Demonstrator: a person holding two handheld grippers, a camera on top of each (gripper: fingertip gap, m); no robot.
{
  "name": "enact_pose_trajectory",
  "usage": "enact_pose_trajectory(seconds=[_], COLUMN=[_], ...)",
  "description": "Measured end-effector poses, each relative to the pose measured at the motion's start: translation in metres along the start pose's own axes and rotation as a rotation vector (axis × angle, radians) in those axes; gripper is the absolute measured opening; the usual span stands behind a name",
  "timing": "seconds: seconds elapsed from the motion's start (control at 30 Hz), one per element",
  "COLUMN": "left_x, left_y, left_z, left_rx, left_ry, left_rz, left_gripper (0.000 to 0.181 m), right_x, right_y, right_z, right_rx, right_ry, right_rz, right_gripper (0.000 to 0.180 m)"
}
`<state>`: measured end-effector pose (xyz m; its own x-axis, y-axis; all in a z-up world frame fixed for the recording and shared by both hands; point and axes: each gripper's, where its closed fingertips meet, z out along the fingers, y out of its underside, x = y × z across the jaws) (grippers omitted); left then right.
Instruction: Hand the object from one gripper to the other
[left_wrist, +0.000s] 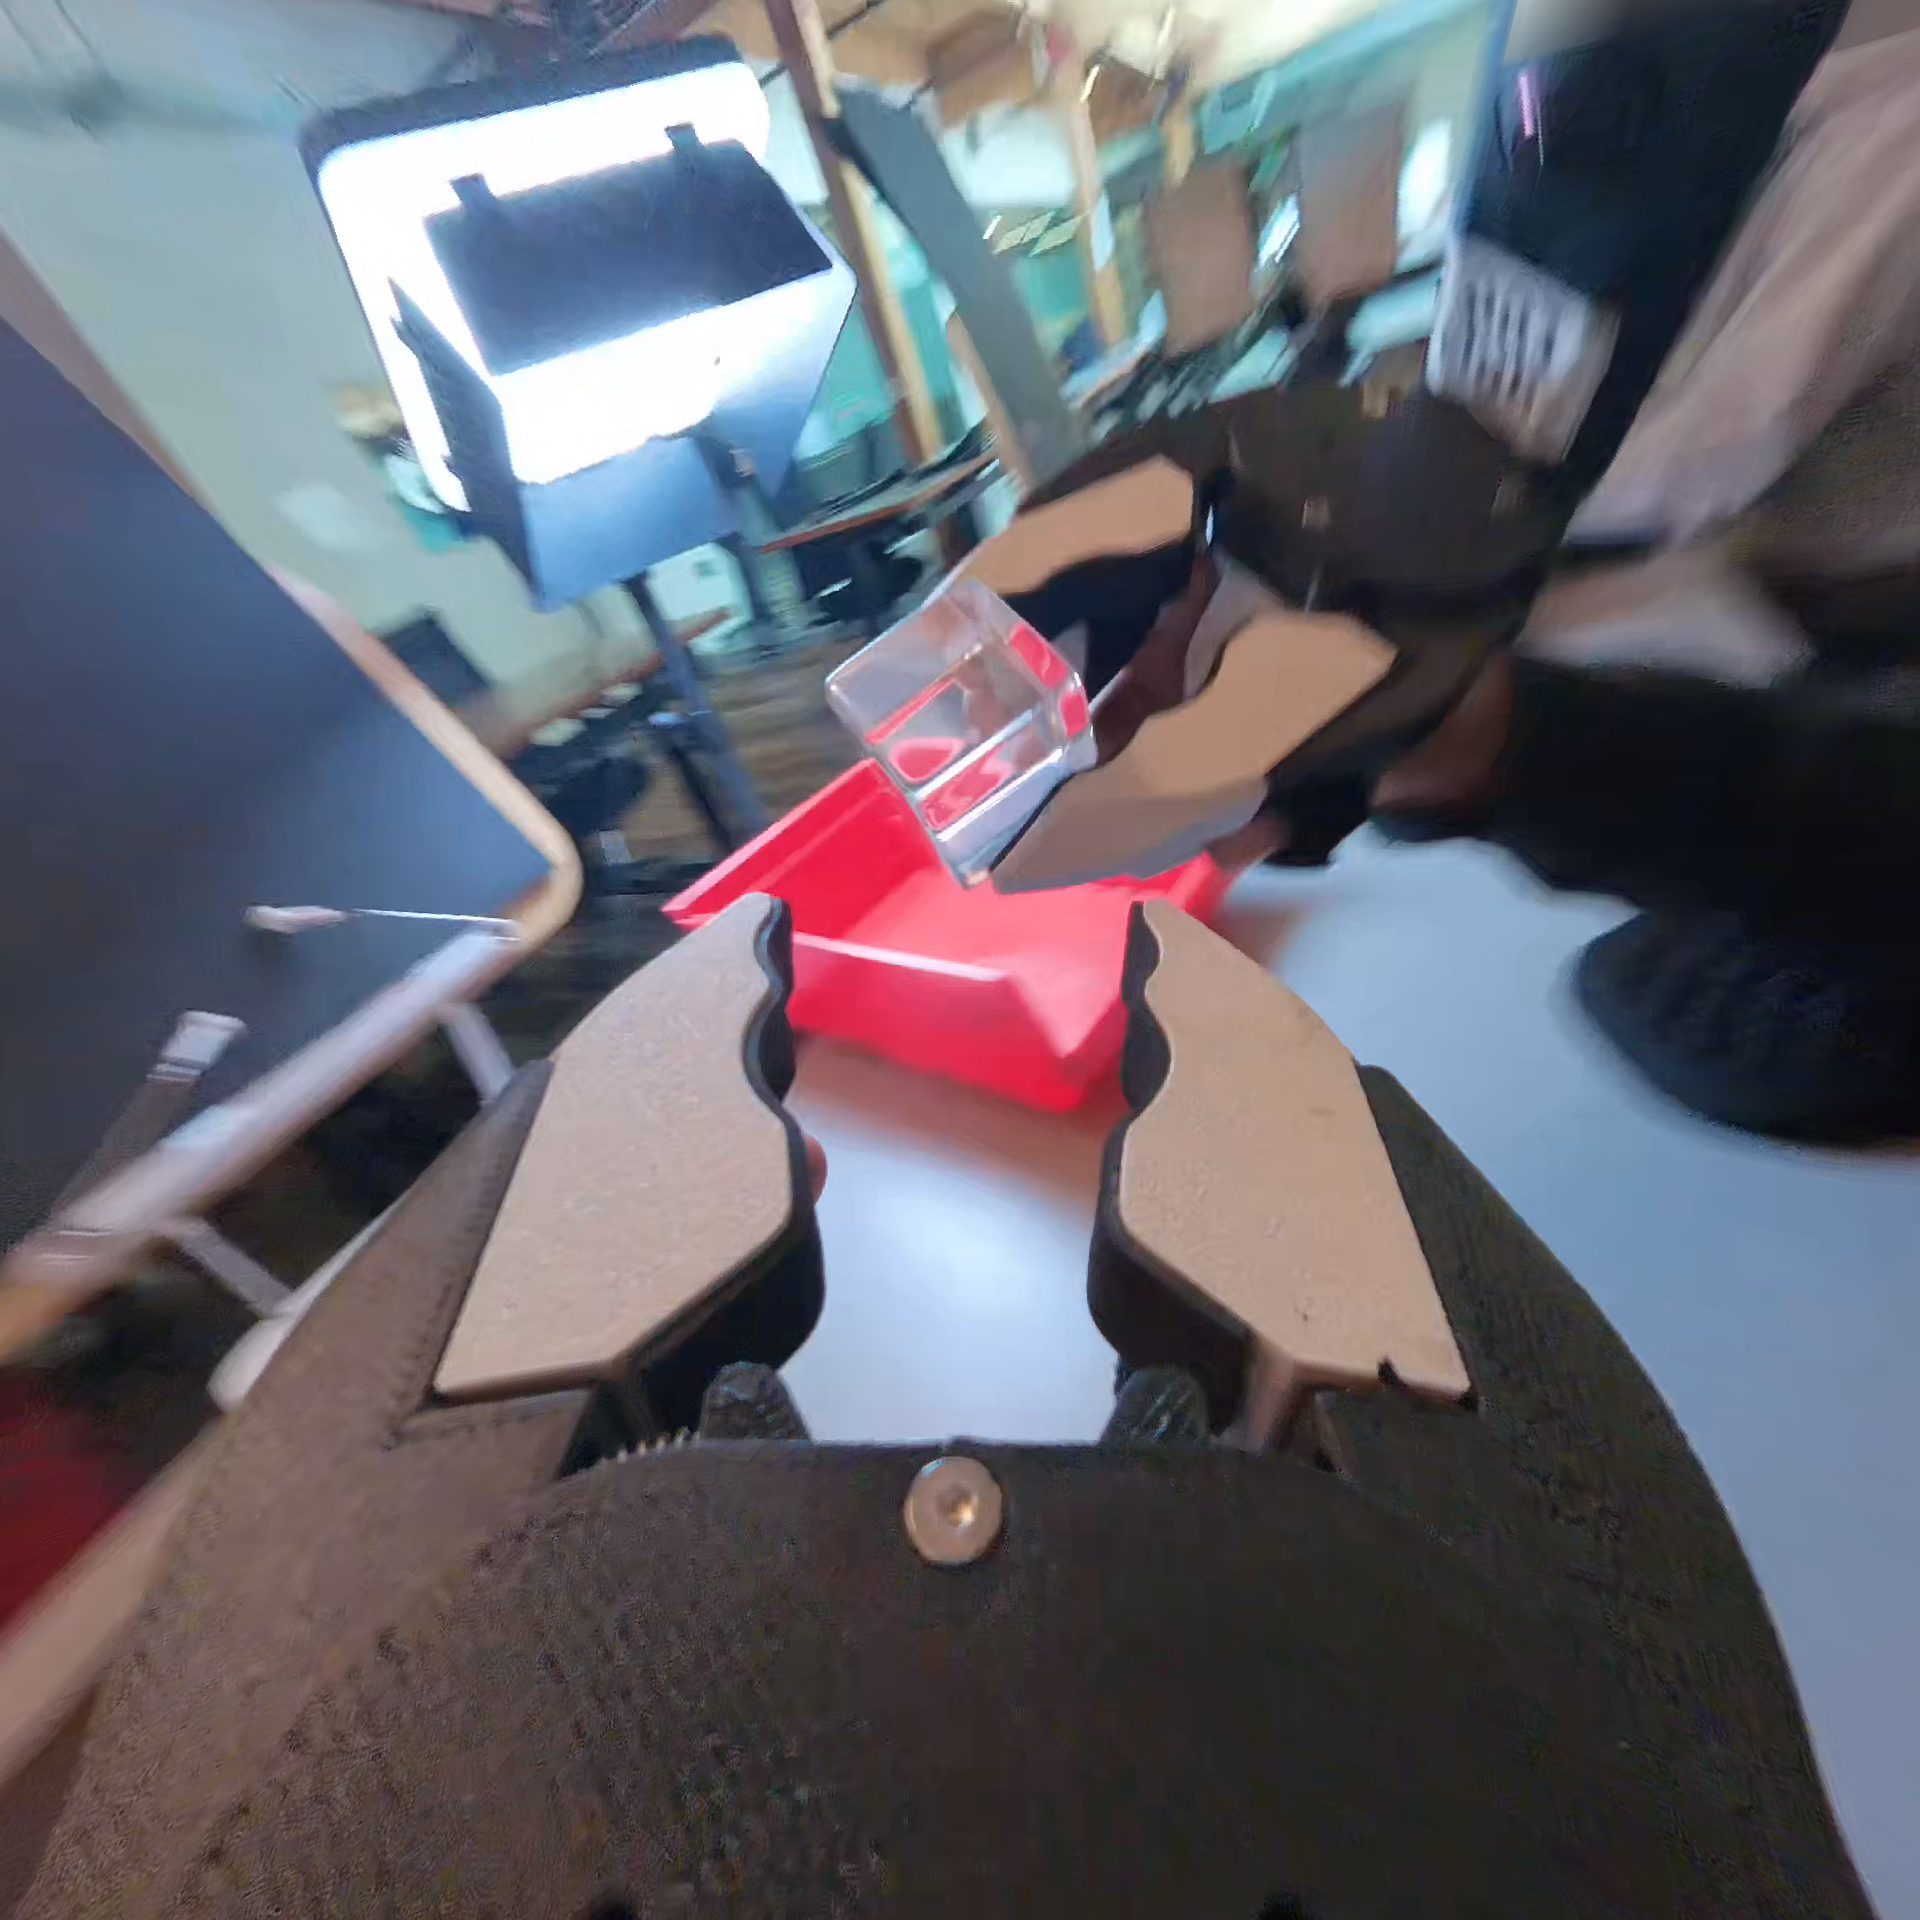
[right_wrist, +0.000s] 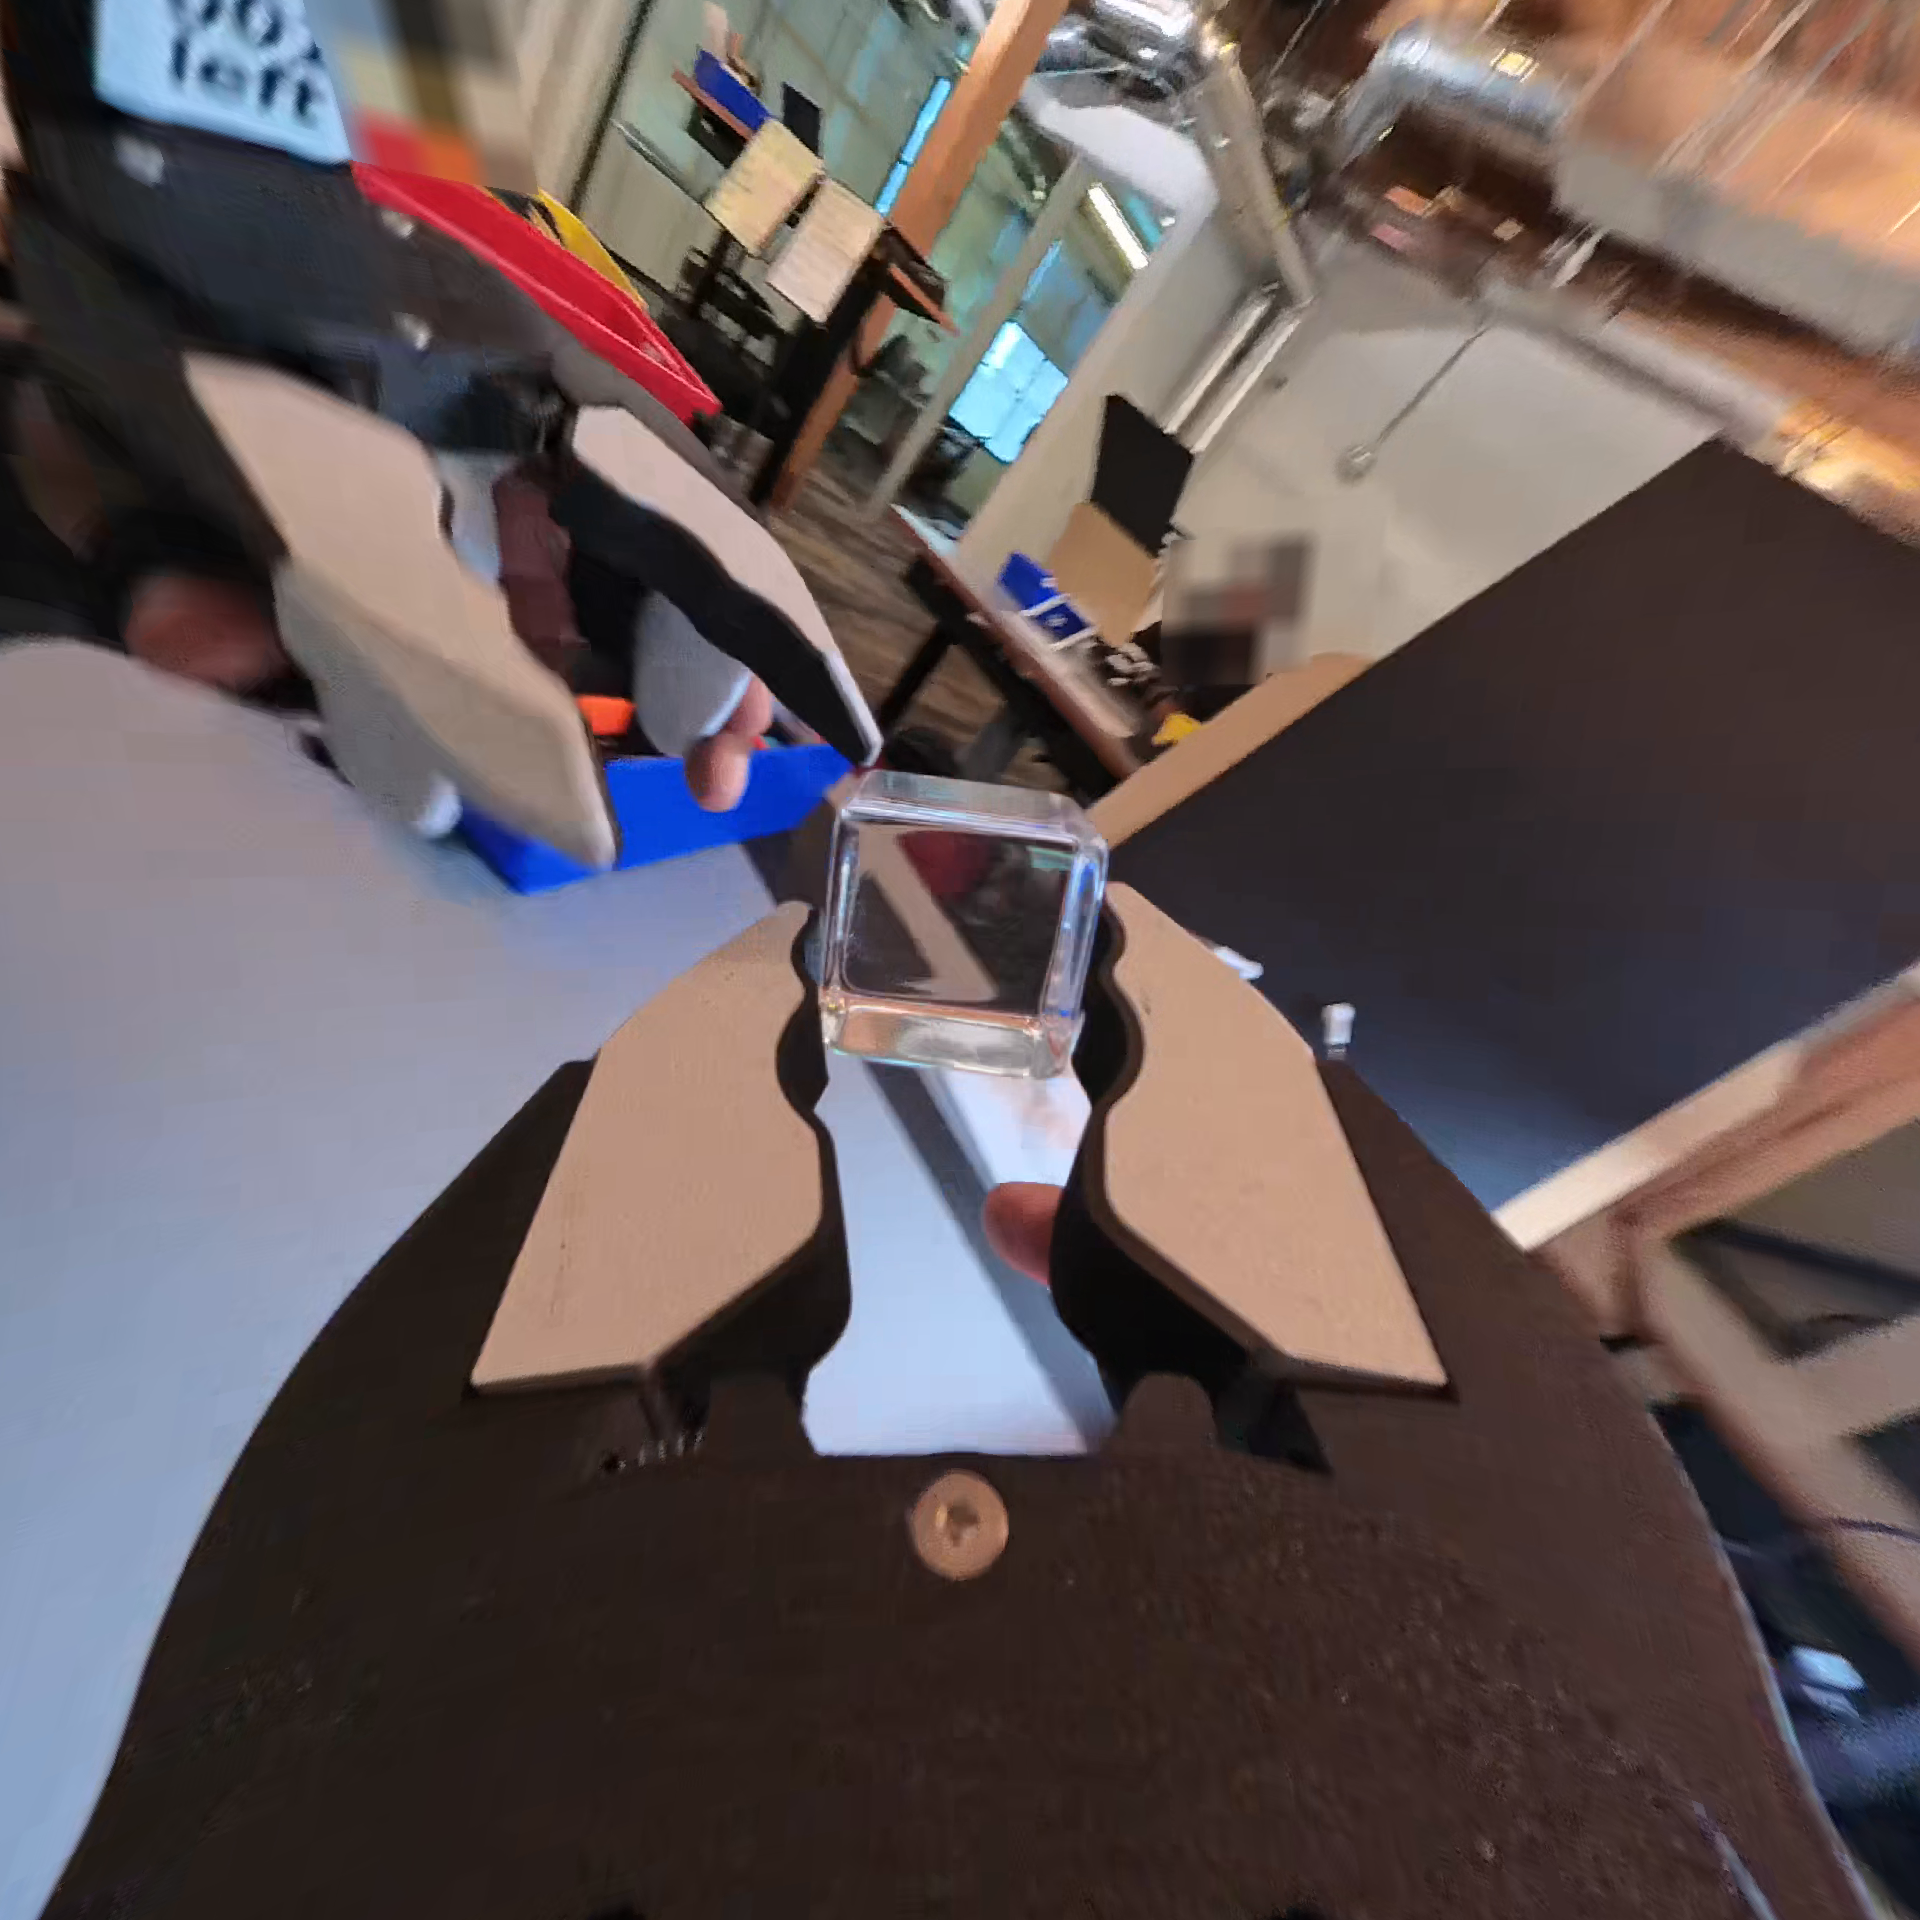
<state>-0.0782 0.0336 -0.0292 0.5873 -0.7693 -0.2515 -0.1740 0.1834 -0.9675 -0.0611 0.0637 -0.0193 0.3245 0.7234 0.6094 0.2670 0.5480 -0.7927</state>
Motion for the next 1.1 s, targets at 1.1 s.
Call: enact_pose_trajectory(seconds=[1.1], left_x=[0.02], left_y=[-0.001], left_z=[0.004], left_rx=[0.018], left_ry=[-0.251], left_rz=[0.816], left_gripper=[0.044], right_x=[-0.047], right_y=[-0.007], right_z=[-0.014], right_rx=[0.025], right_ry=[-0.545], right_rz=[0.452], right_gripper=[0.074])
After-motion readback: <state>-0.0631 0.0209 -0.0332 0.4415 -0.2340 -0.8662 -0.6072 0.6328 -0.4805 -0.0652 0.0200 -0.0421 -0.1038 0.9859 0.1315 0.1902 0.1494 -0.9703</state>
